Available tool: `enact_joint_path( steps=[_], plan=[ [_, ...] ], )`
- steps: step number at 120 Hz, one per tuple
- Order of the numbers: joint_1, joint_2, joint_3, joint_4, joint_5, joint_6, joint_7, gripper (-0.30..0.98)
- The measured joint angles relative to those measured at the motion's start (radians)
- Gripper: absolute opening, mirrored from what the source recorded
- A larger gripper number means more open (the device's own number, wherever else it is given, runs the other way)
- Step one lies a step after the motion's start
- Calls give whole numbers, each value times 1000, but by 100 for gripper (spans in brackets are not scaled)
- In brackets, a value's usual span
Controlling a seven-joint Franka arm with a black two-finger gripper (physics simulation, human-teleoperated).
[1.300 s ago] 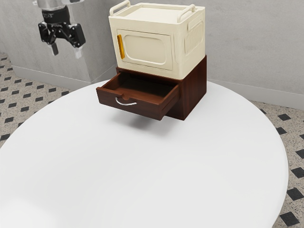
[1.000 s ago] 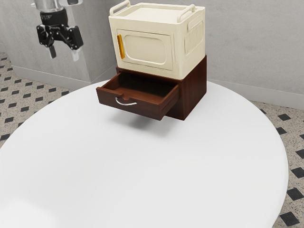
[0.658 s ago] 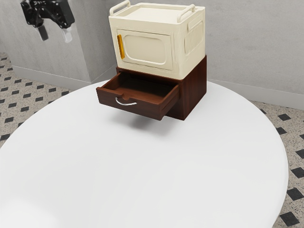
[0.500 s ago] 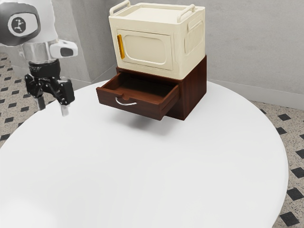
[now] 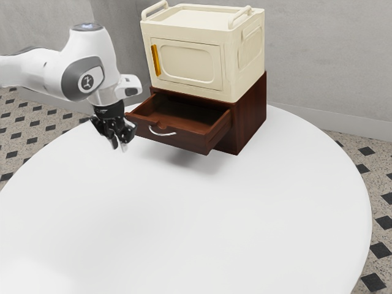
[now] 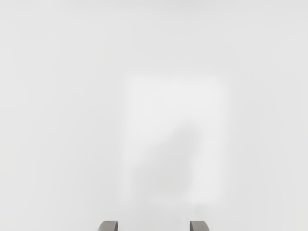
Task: Push the drawer handle with one arm to close the drawer
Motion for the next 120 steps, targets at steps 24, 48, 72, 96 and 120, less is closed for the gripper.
enact_joint_path(
  steps=[24,48,72,96,120],
  plan=[
    [-15,39,15,5,14,110,2,2],
    [-24,117,35,32,42,217,1,-6],
    [-12,184,49,73,62,306,0,-9],
    [-6,263,53,159,68,334,-1,-9],
    [-8,330,53,207,69,318,-1,-10]
  ],
)
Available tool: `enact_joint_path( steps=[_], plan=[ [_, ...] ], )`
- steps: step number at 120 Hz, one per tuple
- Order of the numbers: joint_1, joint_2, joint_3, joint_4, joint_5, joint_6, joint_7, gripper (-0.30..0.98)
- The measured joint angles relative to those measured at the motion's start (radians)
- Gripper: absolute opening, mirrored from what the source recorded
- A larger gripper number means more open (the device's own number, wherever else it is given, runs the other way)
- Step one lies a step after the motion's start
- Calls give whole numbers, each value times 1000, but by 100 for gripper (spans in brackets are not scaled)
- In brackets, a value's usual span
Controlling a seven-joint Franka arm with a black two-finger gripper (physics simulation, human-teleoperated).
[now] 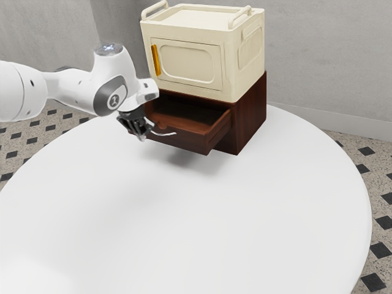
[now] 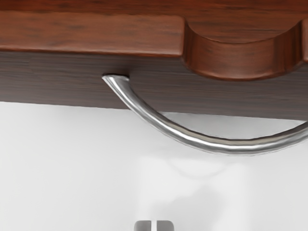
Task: Push the drawer handle with one arm to close the drawer
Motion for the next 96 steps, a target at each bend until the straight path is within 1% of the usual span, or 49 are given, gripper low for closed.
enact_joint_path(
  steps=[56,96],
  plan=[
    [-22,136,0,156,-4,-32,2,-10],
    [-35,176,0,236,-1,-36,4,-10]
  ],
)
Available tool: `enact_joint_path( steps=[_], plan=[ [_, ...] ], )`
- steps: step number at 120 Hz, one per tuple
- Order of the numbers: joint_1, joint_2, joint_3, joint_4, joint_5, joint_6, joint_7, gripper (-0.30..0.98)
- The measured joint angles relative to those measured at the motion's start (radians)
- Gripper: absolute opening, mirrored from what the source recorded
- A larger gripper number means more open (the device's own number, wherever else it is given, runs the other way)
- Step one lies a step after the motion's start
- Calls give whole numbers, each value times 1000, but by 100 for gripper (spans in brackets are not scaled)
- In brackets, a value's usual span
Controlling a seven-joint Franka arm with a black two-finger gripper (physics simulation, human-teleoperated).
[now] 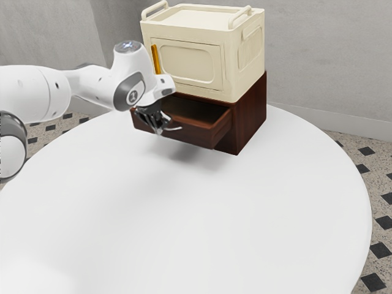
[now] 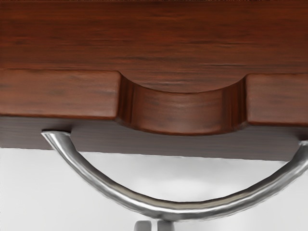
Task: Push the drawer handle with one arm to close the drawer
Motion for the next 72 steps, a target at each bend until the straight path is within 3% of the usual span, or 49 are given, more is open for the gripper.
enact_joint_path(
  steps=[72],
  plan=[
    [-9,110,-5,172,0,-22,1,-10]
  ],
)
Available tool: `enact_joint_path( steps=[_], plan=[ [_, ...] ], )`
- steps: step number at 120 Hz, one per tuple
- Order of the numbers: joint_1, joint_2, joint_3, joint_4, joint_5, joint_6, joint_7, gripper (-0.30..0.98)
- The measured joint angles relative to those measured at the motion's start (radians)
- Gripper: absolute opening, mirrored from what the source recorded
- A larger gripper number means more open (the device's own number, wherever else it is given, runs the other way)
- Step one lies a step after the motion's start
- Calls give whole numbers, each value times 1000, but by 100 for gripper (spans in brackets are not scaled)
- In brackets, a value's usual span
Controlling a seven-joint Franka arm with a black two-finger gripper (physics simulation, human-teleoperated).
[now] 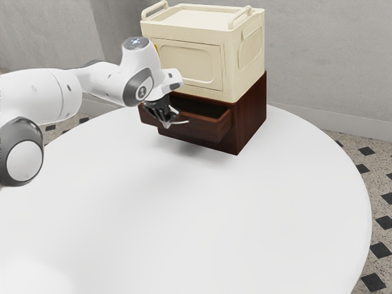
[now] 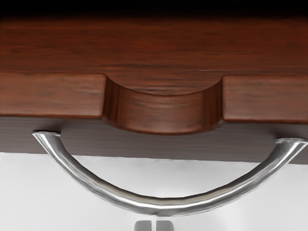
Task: Push the drawer handle with one arm to close the drawer
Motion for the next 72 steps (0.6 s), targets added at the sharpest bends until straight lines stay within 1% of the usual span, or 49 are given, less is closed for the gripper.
enact_joint_path(
  steps=[17,44,72],
  plan=[
    [-1,42,-3,54,-2,-6,-1,-10],
    [3,73,-2,101,-4,-10,-3,-10],
    [12,141,-7,210,-7,-35,-1,-10]
  ],
)
